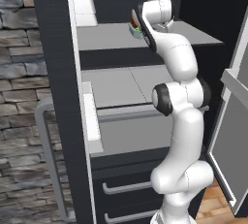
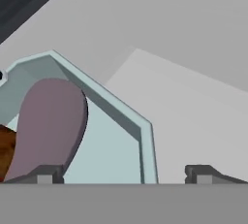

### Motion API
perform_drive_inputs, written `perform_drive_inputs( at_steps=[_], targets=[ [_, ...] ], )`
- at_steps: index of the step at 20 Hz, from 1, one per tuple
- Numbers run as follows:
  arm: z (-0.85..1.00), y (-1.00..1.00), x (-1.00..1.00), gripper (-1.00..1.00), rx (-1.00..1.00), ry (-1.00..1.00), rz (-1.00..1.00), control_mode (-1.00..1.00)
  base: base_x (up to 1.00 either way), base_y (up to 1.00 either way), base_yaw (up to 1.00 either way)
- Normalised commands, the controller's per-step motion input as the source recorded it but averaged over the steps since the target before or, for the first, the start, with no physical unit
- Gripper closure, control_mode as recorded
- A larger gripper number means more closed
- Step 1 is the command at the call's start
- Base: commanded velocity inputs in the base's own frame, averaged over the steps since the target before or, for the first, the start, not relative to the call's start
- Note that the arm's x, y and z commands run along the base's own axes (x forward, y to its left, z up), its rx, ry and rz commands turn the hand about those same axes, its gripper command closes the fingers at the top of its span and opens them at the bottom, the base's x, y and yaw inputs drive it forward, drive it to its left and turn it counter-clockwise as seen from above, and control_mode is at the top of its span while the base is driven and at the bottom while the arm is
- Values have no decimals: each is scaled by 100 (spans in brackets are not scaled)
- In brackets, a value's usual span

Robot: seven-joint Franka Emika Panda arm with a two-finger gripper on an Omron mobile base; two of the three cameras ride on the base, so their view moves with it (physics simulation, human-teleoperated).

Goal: Place the tupperware containing the chicken drumstick and eggplant meal in the microwave. Close the microwave door and press the start button to reheat the meal.

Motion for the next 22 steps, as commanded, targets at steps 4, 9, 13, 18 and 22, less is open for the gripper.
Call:
perform_drive_inputs(
  at_steps=[4,9,13,18,22],
  targets=[
    [-10,-3,9,-100,0,0,0,-100,0,0,0],
    [-25,-15,12,-100,0,0,0,-100,0,0,0],
    [-35,-16,16,-100,0,1,0,-100,0,0,0],
    [-40,-6,17,-100,0,3,0,-100,0,0,0],
    [-53,0,11,100,0,3,0,-100,0,0,0]
  ],
)
